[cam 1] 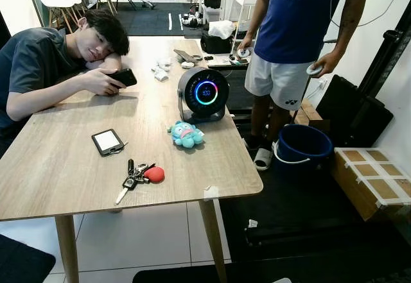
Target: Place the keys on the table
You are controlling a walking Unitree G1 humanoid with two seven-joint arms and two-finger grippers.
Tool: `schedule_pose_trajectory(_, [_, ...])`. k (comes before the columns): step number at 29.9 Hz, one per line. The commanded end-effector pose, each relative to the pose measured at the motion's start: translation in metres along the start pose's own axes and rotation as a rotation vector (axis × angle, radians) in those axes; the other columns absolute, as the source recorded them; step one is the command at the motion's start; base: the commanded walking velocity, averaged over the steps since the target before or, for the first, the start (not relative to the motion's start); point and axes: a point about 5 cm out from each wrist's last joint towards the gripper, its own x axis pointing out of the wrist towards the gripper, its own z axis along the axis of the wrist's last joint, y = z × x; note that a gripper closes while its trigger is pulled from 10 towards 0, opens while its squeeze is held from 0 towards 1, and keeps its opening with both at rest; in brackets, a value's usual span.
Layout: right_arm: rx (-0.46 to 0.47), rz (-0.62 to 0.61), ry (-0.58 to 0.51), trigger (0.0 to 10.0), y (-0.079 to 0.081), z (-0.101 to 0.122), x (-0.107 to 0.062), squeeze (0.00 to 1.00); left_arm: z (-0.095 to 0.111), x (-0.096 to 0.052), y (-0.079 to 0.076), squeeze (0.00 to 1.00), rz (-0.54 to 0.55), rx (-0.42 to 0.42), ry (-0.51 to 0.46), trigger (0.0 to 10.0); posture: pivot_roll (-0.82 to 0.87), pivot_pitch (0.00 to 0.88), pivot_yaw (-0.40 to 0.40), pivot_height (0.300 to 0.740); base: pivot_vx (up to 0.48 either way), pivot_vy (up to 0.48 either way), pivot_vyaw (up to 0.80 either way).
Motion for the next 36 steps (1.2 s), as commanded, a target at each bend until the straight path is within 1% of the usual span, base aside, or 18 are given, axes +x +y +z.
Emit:
schedule_pose_trajectory(1, [-0.004,0.012,0.036,10.0,0.004,-0.009,-0.004,0.00,-0.008,-0.002,-0.003,0.00,-0.008,0.013,0.025,10.0,0.16,0.147,0.000,0.740,0.000,0.000,0.00])
schedule_pose_trajectory(15, [-0.009,0.015,0.028,10.0,0.005,-0.006,-0.002,0.00,-0.009,0.002,-0.005,0.00,0.001,0.013,0.014,10.0,0.16,0.146,0.000,0.740,0.000,0.000,0.00])
schedule_pose_trajectory(17, [-0.009,0.015,0.028,10.0,0.005,-0.006,-0.002,0.00,-0.008,0.003,-0.005,0.00,-0.001,0.030,0.009,10.0,0.16,0.146,-0.001,0.740,0.000,0.000,0.00])
schedule_pose_trajectory(20, [-0.010,0.015,0.028,10.0,0.005,-0.006,-0.002,0.00,-0.007,0.004,-0.005,0.00,-0.001,0.034,0.004,10.0,0.16,0.146,-0.001,0.740,0.000,0.000,0.00])
schedule_pose_trajectory(21, [-0.010,0.014,0.028,10.0,0.005,-0.006,-0.002,0.00,-0.007,0.005,-0.004,0.24,0.009,0.061,0.012,10.0,0.16,0.146,-0.001,0.740,0.319,-0.356,0.00])
schedule_pose_trajectory(22, [-0.010,0.014,0.028,10.0,0.005,-0.005,-0.002,0.00,-0.007,0.005,-0.004,0.30,0.013,0.070,0.013,10.0,0.16,0.146,-0.001,0.740,0.315,-0.360,0.00])
schedule_pose_trajectory(33, [-0.010,0.010,0.029,10.0,0.004,-0.007,-0.003,0.00,-0.006,0.008,-0.003,0.27,0.011,0.071,0.009,10.0,0.16,0.145,0.000,0.740,0.275,-0.379,0.00])
schedule_pose_trajectory(36, [-0.010,0.010,0.033,10.0,0.004,-0.007,-0.003,0.00,-0.005,0.008,-0.003,0.26,0.014,0.072,0.010,10.0,0.16,0.145,0.000,0.740,0.240,0.000,0.00])
